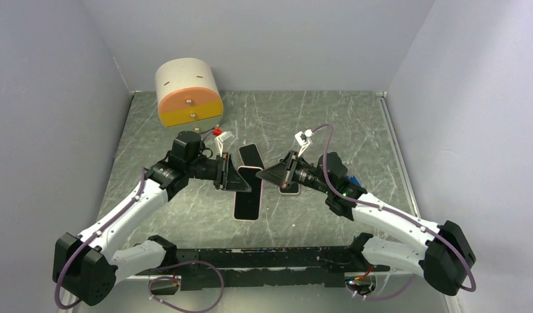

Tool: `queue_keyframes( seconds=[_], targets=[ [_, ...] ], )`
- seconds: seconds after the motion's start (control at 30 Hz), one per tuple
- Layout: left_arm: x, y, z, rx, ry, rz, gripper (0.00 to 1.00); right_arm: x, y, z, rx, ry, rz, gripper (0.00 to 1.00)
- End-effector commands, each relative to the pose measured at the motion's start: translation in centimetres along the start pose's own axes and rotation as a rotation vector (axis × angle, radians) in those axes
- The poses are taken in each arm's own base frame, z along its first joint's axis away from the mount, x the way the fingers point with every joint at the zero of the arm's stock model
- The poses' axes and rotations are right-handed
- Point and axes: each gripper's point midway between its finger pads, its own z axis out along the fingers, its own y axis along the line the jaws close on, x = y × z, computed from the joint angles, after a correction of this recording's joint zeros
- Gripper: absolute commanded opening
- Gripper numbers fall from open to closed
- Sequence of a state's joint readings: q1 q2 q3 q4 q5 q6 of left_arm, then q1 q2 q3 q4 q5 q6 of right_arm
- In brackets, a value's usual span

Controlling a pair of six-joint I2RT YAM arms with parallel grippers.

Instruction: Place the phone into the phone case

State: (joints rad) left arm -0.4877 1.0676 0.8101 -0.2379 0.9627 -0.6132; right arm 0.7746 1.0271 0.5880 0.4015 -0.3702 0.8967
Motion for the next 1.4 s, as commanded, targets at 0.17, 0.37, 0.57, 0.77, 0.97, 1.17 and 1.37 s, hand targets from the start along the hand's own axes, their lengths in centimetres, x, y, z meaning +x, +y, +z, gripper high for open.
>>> queue_keyframes(
  seconds=[0.17, 0.37, 0.57, 0.77, 0.97, 1.17, 1.37],
  targets=[
    [-2.4, 0.7, -1.0, -0.142, -0.140, -0.007, 0.02, -1.6, 2.7, 0.4, -0.088, -0.042, 0.033, 0.20],
    [-4.5, -2.7, -2.1, -0.046, -0.298, 0.048, 0.03, 0.7, 3.3, -1.0, -0.179, 0.017, -0.013, 0.60],
    [-5.6, -4.8, -2.7, 0.033, -0.364, 0.090, 0.03, 3.3, 3.5, -1.4, -0.254, 0.132, -0.029, 0.68],
    [-6.0, -5.4, -3.0, 0.033, -0.383, 0.119, 0.03, 4.1, 3.0, -1.5, -0.250, 0.165, -0.015, 0.63],
    [-5.7, -3.4, -2.9, -0.057, -0.380, 0.108, 0.03, 4.6, 2.4, -1.5, -0.229, 0.174, 0.038, 0.44],
    [-5.0, -0.6, -2.6, -0.150, -0.360, 0.106, 0.02, 4.0, 2.8, -1.3, -0.222, 0.159, 0.117, 0.04],
    [-4.1, 1.9, -2.2, -0.238, -0.302, 0.108, 0.03, 3.9, 2.3, -0.7, -0.180, 0.167, 0.222, 0.00]
  ],
)
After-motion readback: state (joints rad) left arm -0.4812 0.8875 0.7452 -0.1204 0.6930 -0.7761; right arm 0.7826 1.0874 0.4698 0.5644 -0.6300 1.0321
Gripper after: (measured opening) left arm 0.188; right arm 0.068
